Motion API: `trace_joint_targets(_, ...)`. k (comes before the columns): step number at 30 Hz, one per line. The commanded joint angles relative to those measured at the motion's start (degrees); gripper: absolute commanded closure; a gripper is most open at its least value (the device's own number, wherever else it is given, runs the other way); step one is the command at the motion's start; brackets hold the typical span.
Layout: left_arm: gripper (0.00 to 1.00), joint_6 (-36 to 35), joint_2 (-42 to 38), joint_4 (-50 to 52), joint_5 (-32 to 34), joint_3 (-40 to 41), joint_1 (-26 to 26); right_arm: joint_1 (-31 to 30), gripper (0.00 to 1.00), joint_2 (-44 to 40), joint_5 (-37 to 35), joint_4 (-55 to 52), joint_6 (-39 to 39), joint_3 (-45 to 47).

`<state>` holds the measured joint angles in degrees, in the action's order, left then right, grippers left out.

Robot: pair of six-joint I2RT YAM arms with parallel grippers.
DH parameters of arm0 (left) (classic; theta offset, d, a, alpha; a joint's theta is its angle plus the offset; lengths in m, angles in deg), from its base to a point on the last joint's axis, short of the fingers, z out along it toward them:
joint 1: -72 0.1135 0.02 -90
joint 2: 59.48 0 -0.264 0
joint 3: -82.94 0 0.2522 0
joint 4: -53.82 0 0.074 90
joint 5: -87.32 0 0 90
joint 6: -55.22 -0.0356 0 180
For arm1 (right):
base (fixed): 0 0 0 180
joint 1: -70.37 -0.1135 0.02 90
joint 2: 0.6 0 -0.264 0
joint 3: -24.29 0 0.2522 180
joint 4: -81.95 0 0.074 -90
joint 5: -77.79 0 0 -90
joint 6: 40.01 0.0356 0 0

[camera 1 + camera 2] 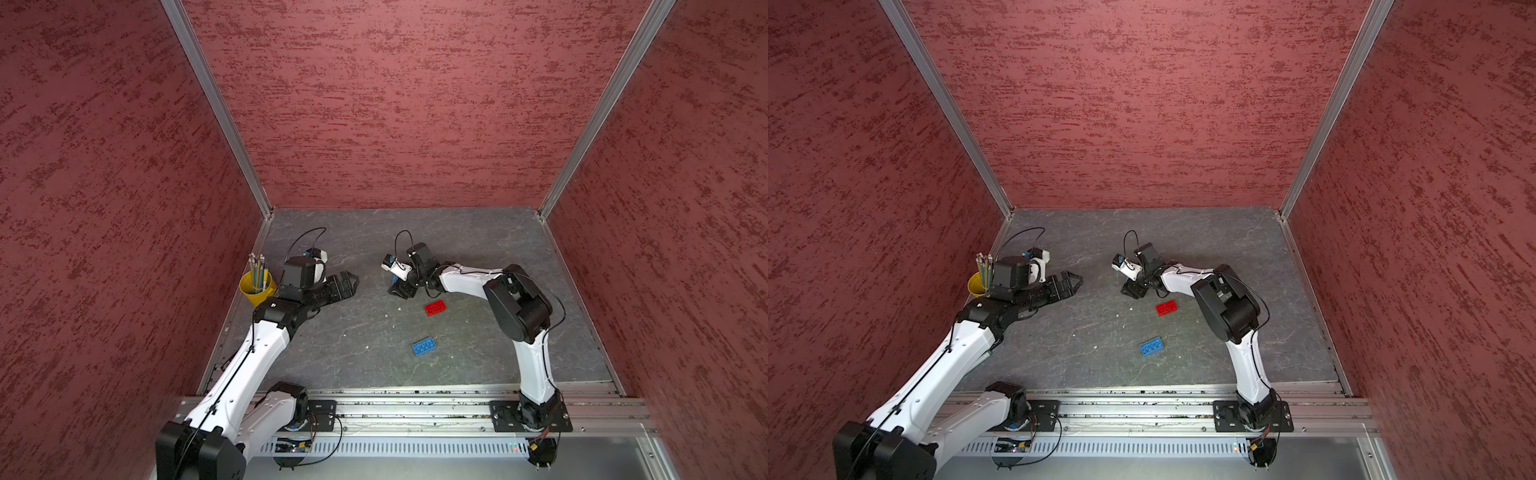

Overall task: Assemble a rectangle with lego
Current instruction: Adjust the lego brick at the center of the board.

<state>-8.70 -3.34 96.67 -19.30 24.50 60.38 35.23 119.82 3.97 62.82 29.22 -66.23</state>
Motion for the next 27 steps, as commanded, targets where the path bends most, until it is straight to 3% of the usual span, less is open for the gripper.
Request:
trace_joint_targets(1,0.00,-0.01,-0.67,-1.53,-0.32,0.35,0.63,-0.02,0.44,-2.84,-6.96,4.30,15.50,-0.76)
trace_joint_targets(6,0.00,0.50,-1.38,-2.35,-0.21,1.30,0.96,-0.41,0.47,-3.19,-13.57,-0.37,36.60,-2.53)
trace_joint_targets(12,0.00,1.37,-2.36,-2.55,1.45,2.45,1.16,-1.58,0.47,-6.02,-25.13,-2.46,62.16,4.53)
trace_joint_targets(14,0.00,1.38,-2.66,-2.50,1.76,2.50,1.15,-1.97,0.47,-6.66,-27.36,-2.80,66.94,6.00)
trace_joint_targets(19,0.00,1.27,-3.27,-2.23,2.11,2.61,1.08,-4.10,0.44,-6.53,-35.03,-5.58,72.00,5.48)
trace_joint_targets(27,0.00,1.60,-3.57,-0.92,3.52,2.37,1.11,-5.38,0.33,-4.12,-36.40,-10.70,73.14,1.78)
